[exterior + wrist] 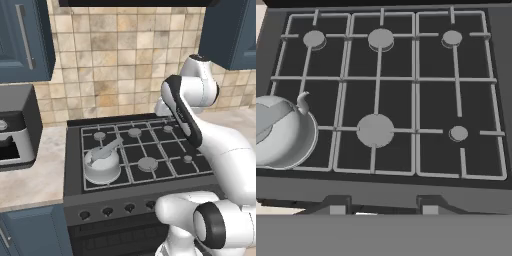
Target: Lower the heat of the kettle.
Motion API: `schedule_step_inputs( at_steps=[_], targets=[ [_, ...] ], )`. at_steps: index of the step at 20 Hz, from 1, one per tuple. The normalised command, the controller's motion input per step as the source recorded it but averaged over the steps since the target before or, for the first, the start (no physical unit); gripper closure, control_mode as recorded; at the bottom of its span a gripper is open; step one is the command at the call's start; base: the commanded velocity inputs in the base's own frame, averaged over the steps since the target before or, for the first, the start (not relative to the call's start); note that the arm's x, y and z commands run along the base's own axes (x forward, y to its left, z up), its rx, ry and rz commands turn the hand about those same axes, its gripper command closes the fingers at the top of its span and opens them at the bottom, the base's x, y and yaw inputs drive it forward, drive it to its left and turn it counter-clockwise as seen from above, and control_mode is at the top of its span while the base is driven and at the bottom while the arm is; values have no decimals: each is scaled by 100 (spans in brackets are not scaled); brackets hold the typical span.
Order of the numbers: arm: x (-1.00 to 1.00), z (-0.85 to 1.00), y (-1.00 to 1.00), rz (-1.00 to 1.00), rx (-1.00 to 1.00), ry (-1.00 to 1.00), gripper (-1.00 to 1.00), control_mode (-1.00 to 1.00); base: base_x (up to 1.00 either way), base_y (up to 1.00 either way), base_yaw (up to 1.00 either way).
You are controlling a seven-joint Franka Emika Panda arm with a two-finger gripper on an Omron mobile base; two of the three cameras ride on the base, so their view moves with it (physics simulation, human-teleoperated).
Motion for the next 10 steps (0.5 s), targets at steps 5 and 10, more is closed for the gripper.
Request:
schedule_step_inputs(
  at_steps=[5, 10],
  targets=[
    [-30, 0, 3, 0, 0, -8, -100, -100, 0, 0, 0],
    [-83, -26, 80, 0, -27, -32, -100, -100, 0, 0, 0]
  ],
)
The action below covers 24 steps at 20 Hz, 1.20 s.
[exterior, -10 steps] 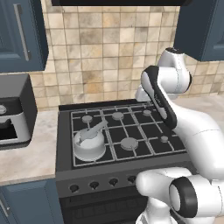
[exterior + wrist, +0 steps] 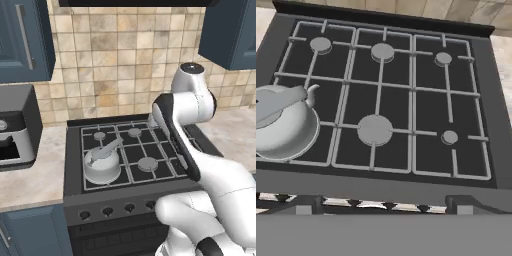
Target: Lower the heat of the kettle.
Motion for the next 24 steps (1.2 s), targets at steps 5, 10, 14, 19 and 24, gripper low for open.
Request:
schedule_step_inputs(
  at_steps=[5, 10, 14, 19, 24],
  targets=[
    [-66, -57, 100, 0, -38, -6, -100, -100, 0, 0, 0],
    [-67, -72, 69, 16, -23, -5, -100, -100, 0, 0, 0],
    [-39, -62, 20, 34, -22, 0, -100, -100, 0, 0, 0],
    [0, -37, 58, 31, -29, 4, -100, -100, 0, 0, 0],
    [1, -33, 84, 29, -42, 4, -100, -100, 0, 0, 0]
  ],
)
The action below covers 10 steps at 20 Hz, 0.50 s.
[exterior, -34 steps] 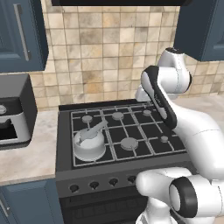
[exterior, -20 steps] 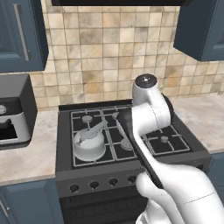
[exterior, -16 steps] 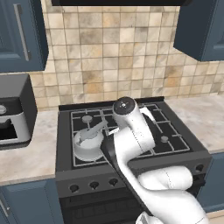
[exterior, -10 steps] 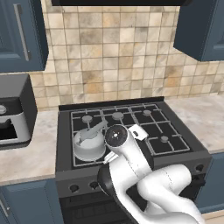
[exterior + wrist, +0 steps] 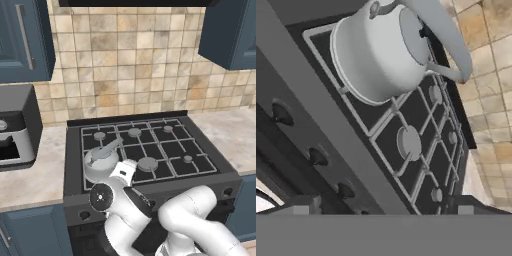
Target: Lower the heat of the kettle.
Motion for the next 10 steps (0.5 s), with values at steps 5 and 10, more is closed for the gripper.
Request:
schedule_step_inputs(
  at_steps=[5, 10],
  targets=[
    [1, -51, 63, 29, -36, 1, -100, -100, 0, 0, 0],
    [4, -58, 30, 20, -23, 1, -100, -100, 0, 0, 0]
  ],
)
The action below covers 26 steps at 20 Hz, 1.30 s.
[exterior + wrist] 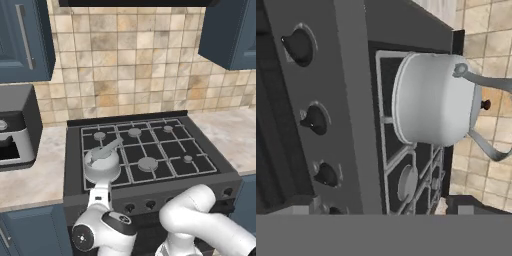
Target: Lower the heat of the kettle.
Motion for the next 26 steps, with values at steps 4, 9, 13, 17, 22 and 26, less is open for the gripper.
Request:
schedule_step_inputs(
  at_steps=[4, 9, 13, 17, 22, 26],
  targets=[
    [10, -46, 12, 12, -23, 1, -100, -100, 0, 0, 0],
    [17, -36, 40, 4, -18, 1, -100, -100, 0, 0, 0],
    [3, -30, 42, 8, -16, 0, -100, -100, 0, 0, 0],
    [0, -27, 34, 10, -16, 0, -100, -100, 0, 0, 0],
    [0, -24, 38, 8, -17, 0, -100, -100, 0, 0, 0],
    [0, -21, 30, 7, -15, -1, -100, -100, 0, 0, 0]
  ],
)
